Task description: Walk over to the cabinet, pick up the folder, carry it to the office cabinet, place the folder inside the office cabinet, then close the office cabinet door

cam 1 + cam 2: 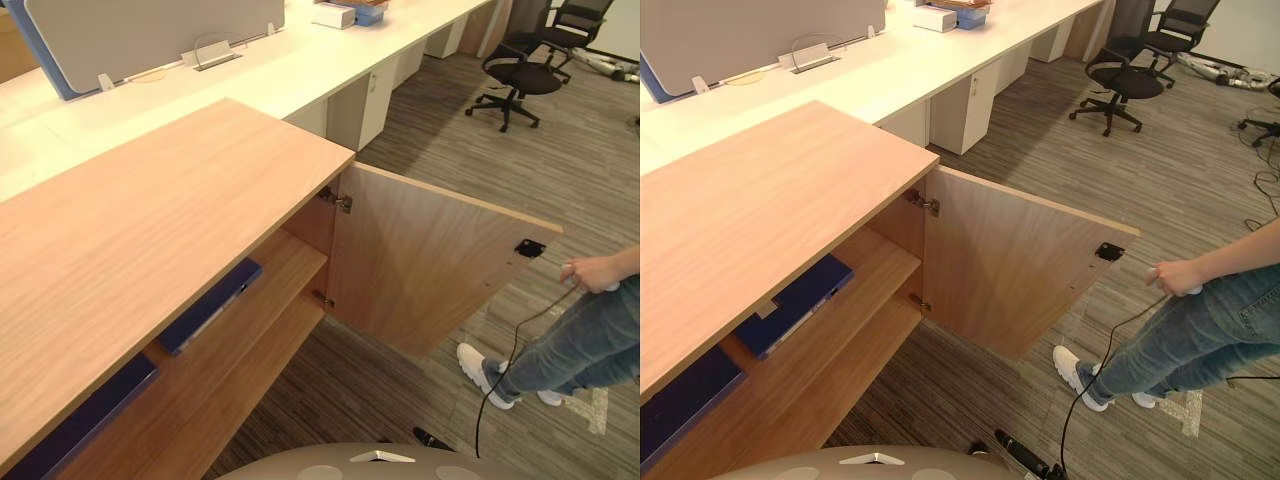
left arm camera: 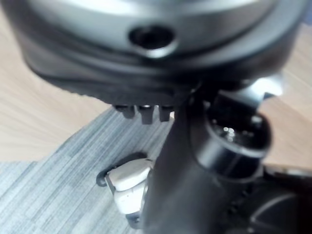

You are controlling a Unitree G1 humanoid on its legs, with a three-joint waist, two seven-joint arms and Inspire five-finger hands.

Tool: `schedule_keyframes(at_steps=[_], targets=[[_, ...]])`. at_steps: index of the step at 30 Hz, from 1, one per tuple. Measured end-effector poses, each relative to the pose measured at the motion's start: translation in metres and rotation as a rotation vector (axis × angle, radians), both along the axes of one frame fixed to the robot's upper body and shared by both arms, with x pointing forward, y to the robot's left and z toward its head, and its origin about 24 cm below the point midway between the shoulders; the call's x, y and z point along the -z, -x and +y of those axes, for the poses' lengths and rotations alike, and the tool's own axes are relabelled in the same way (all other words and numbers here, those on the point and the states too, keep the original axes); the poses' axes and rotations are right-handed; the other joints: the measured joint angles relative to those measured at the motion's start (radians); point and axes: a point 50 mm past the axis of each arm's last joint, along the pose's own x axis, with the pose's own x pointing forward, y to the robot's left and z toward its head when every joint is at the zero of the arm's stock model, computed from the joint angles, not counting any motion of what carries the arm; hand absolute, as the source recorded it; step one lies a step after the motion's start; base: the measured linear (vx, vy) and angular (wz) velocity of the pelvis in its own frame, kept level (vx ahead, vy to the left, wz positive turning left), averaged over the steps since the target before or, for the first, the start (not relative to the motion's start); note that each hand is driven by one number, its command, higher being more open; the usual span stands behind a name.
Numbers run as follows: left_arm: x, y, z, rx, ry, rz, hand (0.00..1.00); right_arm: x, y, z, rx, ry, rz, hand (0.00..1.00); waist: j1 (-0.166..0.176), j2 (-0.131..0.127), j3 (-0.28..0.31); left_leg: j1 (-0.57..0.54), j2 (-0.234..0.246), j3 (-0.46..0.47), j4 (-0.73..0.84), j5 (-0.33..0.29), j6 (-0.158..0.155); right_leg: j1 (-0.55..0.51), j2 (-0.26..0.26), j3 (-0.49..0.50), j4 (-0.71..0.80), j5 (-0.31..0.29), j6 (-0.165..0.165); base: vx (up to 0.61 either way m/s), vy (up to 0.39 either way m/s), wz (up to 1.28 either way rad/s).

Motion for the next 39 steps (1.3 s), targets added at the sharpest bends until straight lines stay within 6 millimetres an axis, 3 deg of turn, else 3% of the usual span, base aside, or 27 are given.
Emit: schedule_keyframes(at_steps=[3, 8, 12, 15, 20, 23, 26, 34, 39], targets=[[0.010, 0.000, 0.005, -0.103, -0.005, 0.054, 1.00, 0.000, 0.008, -0.006, 0.121, 0.014, 0.014, 1.00, 0.000, 0.020, -0.012, -0.004, -0.008, -0.025, -0.027, 0.000, 0.000, -0.002, 0.011, 0.018, -0.047, 0.035, -0.004, -0.06, -0.013, -0.14], [0.014, 0.006, 0.007, -0.183, -0.053, 0.098, 1.00, -0.002, 0.019, -0.024, 0.406, 0.032, -0.018, 1.00, -0.025, 0.023, -0.017, 0.003, -0.025, -0.047, -0.051, -0.001, -0.002, -0.005, 0.014, 0.049, -0.083, 0.069, -0.006, -0.11, -0.020, -0.17], [0.014, 0.010, 0.008, -0.227, -0.067, 0.097, 1.00, -0.013, 0.016, -0.057, 0.557, 0.119, -0.066, 1.00, -0.026, 0.023, -0.017, 0.012, -0.034, -0.063, -0.085, -0.026, -0.010, -0.027, 0.022, 0.081, -0.093, 0.092, -0.010, -0.15, -0.011, -0.24], [0.014, 0.013, 0.007, -0.253, -0.072, 0.105, 1.00, -0.035, 0.008, -0.097, 0.639, 0.274, -0.145, 1.00, -0.030, 0.017, -0.021, 0.012, -0.041, -0.052, -0.081, -0.038, -0.012, -0.038, 0.020, 0.119, -0.098, 0.101, -0.006, -0.14, -0.017, -0.19], [0.015, 0.013, 0.003, -0.227, -0.054, 0.118, 1.00, -0.088, -0.019, -0.158, 0.644, 0.543, -0.300, 1.00, -0.056, 0.037, -0.031, -0.005, -0.049, -0.051, -0.080, -0.039, -0.010, -0.060, 0.022, 0.132, -0.098, 0.103, -0.006, -0.03, -0.013, -0.04], [0.016, 0.011, 0.001, -0.214, -0.046, 0.117, 1.00, -0.114, -0.041, -0.181, 0.683, 0.627, -0.388, 1.00, -0.055, 0.057, -0.031, -0.006, -0.047, -0.064, -0.080, -0.036, -0.009, -0.065, 0.028, 0.133, -0.093, 0.105, -0.003, 0.03, -0.014, -0.03], [0.016, 0.009, 0.001, -0.205, -0.045, 0.113, 1.00, -0.126, -0.065, -0.186, 0.706, 0.637, -0.446, 1.00, -0.055, 0.067, -0.030, -0.006, -0.045, -0.105, -0.081, -0.035, -0.008, -0.064, 0.033, 0.131, -0.092, 0.106, -0.002, 0.01, -0.030, -0.01], [0.016, 0.007, 0.002, -0.179, -0.039, 0.100, 1.00, -0.153, -0.105, -0.192, 0.627, 0.692, -0.539, 1.00, -0.051, 0.080, -0.026, -0.005, -0.047, -0.138, -0.079, -0.035, -0.008, -0.051, 0.030, 0.121, -0.092, 0.105, -0.004, -0.04, -0.024, 0.06], [0.017, -0.007, -0.008, -0.076, -0.017, 0.056, 1.00, -0.193, -0.125, -0.214, 0.531, 0.793, -0.622, 1.00, -0.053, 0.106, -0.001, -0.003, -0.044, -0.162, -0.064, -0.037, -0.009, -0.034, 0.027, 0.111, -0.092, 0.101, -0.009, -0.06, -0.039, 0.07]])
